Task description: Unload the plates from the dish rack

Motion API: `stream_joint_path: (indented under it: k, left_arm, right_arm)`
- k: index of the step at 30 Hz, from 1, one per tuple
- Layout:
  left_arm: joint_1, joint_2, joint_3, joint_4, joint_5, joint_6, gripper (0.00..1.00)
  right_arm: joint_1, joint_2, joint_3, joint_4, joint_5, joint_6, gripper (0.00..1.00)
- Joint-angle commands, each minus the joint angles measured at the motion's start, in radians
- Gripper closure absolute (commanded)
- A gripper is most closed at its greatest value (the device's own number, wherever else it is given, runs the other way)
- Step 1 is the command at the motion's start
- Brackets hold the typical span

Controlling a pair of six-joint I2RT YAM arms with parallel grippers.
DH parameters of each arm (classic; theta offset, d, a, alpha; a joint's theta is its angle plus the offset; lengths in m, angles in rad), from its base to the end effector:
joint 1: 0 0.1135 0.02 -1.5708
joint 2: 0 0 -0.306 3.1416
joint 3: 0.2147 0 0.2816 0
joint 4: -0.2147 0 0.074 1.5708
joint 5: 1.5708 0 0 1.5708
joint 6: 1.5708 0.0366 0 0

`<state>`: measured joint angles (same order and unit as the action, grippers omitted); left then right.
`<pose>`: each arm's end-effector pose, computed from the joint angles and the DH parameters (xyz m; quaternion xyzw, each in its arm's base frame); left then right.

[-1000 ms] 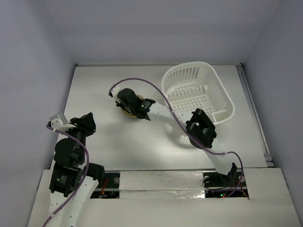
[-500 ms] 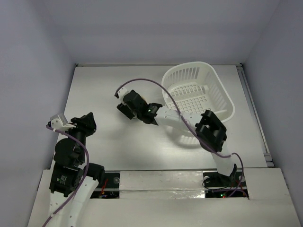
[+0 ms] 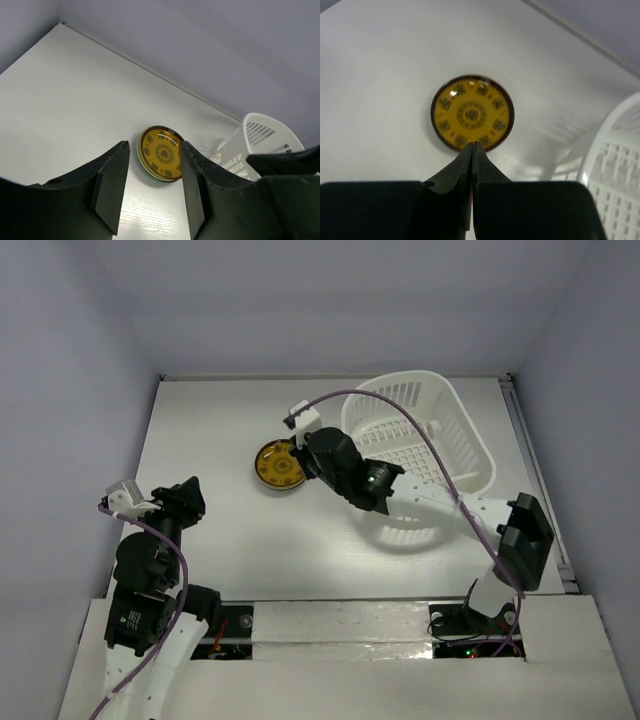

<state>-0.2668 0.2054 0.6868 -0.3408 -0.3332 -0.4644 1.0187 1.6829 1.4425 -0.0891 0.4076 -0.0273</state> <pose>0.0456 -0.0001 0.3717 -0.1884 0.6311 -0.1646 0.7342 0.2418 0.3649 0.3755 -0.2959 0.7490 0.1261 0.5793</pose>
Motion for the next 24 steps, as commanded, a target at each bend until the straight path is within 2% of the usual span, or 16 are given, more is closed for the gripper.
stream_joint_path:
  k: [1,3,4,6,8,9,10,12,13,14,15,18,21,24]
  left_arm:
    - [0.005,0.015,-0.001,0.04,0.008,0.013,0.58]
    - [0.005,0.017,-0.004,0.048,0.025,0.015,0.53]
    - [0.005,0.017,-0.006,0.057,0.054,0.02,0.45]
    - [0.005,0.026,-0.007,0.069,0.075,0.024,0.38]
    - [0.005,0.037,-0.004,0.075,0.086,0.027,0.28]
    - [0.005,0.041,-0.001,0.082,0.089,0.027,0.26]
    - [0.005,0.046,0.0,0.094,0.098,0.03,0.25]
    - [0.005,0.064,0.022,0.103,0.103,0.027,0.22]
    - [0.005,0.069,0.032,0.12,0.118,0.027,0.21]
    - [0.005,0.077,0.055,0.128,0.125,0.03,0.2]
    - [0.005,0.083,0.068,0.137,0.134,0.032,0.19]
    - [0.005,0.1,0.118,0.157,0.134,0.041,0.19]
    - [0.005,0.097,0.125,0.161,0.117,0.029,0.19]
    - [0.005,0.085,0.086,0.169,0.114,0.014,0.18]
  right_arm:
    - [-0.005,-0.184,-0.1,0.077,0.016,0.089,1.0]
    - [-0.005,-0.333,-0.197,0.097,0.04,0.116,1.0]
    - [-0.005,-0.385,-0.23,0.129,0.056,0.121,1.0]
    - [-0.005,-0.542,-0.325,0.14,0.123,0.138,1.0]
    - [-0.005,-0.645,-0.381,0.143,0.213,0.141,0.94]
    - [-0.005,-0.694,-0.425,0.141,0.25,0.139,0.85]
    - [-0.005,-0.788,-0.447,0.143,0.281,0.139,0.65]
    - [-0.014,-0.873,-0.485,0.144,0.405,0.141,0.33]
    - [-0.014,-0.938,-0.507,0.135,0.452,0.144,0.12]
    - [-0.014,-0.968,-0.516,0.131,0.553,0.153,0.04]
    - [-0.014,-0.995,-0.524,0.129,0.601,0.152,0.0]
    - [-0.023,-1.097,-0.574,0.164,0.741,0.118,0.0]
    - [-0.034,-1.161,-0.649,0.236,0.775,0.09,0.01]
    - [-0.034,-1.16,-0.665,0.22,0.784,0.144,0.01]
